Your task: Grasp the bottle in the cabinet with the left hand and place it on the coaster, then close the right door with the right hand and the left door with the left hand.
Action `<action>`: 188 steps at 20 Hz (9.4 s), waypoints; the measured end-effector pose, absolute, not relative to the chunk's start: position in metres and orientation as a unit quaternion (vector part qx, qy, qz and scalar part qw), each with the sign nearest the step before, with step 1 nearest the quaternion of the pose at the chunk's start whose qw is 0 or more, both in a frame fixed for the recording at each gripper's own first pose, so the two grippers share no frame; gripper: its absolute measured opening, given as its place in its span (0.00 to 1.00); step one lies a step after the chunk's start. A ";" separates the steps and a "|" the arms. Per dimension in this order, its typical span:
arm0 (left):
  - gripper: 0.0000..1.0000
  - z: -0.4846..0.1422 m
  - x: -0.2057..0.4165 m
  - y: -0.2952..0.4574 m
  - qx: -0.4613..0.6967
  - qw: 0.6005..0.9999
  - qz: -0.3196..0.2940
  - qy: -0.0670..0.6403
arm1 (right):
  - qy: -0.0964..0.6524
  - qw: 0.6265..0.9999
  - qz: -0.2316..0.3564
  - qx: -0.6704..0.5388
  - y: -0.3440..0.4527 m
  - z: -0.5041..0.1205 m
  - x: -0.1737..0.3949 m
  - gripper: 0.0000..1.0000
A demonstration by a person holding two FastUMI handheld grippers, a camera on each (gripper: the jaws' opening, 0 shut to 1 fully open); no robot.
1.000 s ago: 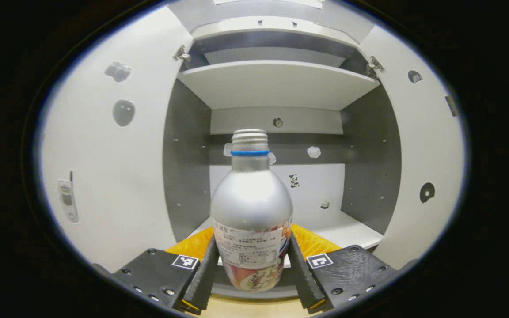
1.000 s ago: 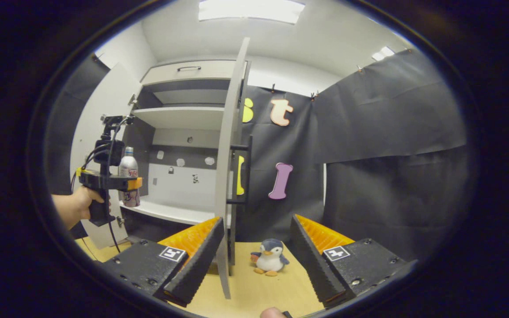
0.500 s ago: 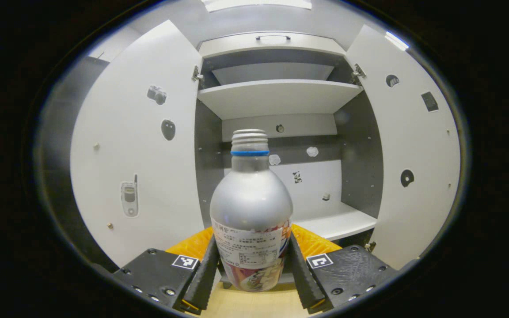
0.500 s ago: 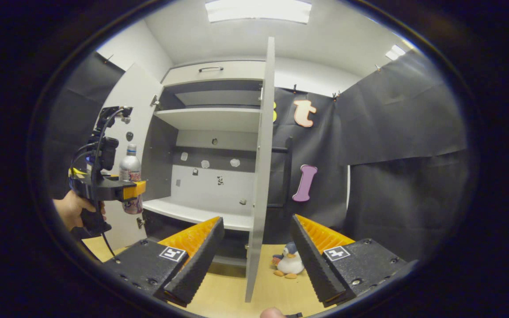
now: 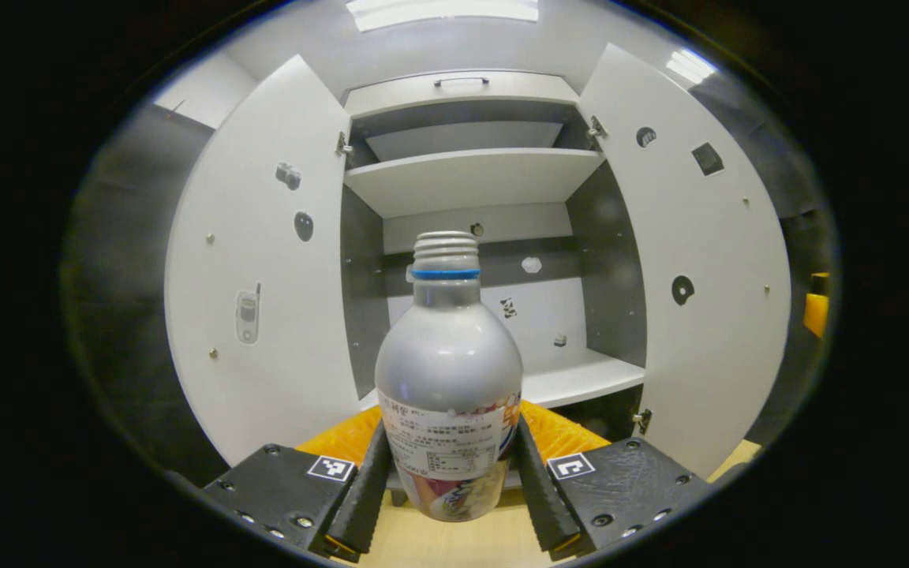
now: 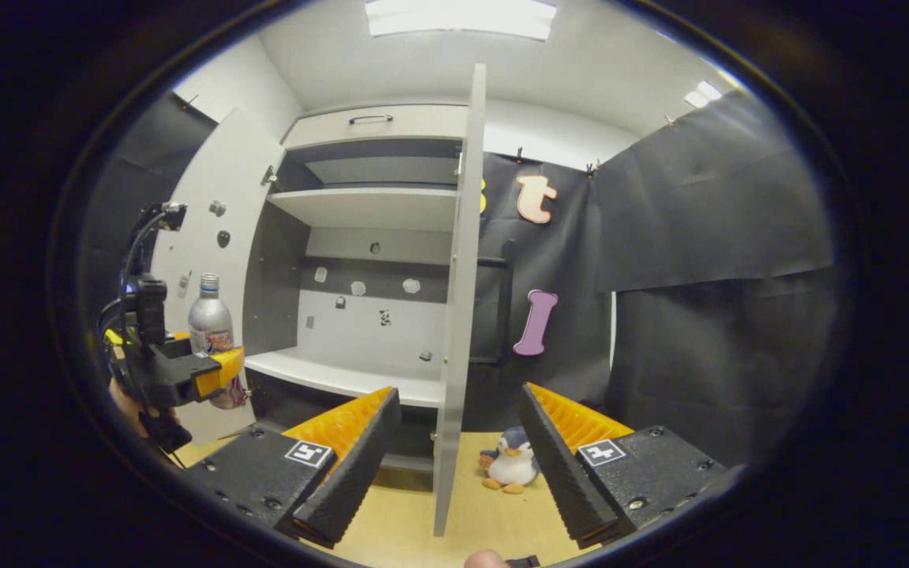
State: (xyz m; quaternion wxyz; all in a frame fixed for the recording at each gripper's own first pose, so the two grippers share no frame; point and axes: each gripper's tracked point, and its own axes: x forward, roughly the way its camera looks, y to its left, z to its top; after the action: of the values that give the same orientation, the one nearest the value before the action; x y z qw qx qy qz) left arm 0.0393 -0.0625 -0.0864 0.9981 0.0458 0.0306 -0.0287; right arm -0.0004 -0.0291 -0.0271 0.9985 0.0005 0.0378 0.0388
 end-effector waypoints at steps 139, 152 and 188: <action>0.98 -0.083 -0.004 0.197 -0.045 0.982 0.114 0.144 | 0.077 0.991 0.103 -0.035 0.080 0.008 0.136 0.94; 1.00 -0.076 0.016 0.241 -0.050 0.979 0.117 0.159 | 0.097 0.994 0.033 -0.046 0.016 -0.009 0.100 0.92; 0.90 -0.019 0.095 -0.039 -0.041 0.984 -0.126 0.119 | 0.118 0.992 0.018 -0.027 -0.073 -0.032 0.066 0.92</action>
State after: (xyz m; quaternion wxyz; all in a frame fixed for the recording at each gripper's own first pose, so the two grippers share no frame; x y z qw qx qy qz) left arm 0.0948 -0.0388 -0.0185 0.9841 -0.0412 0.1185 -0.1260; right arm 0.0656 -0.0733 -0.0319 0.9925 -0.0270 0.1181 0.0181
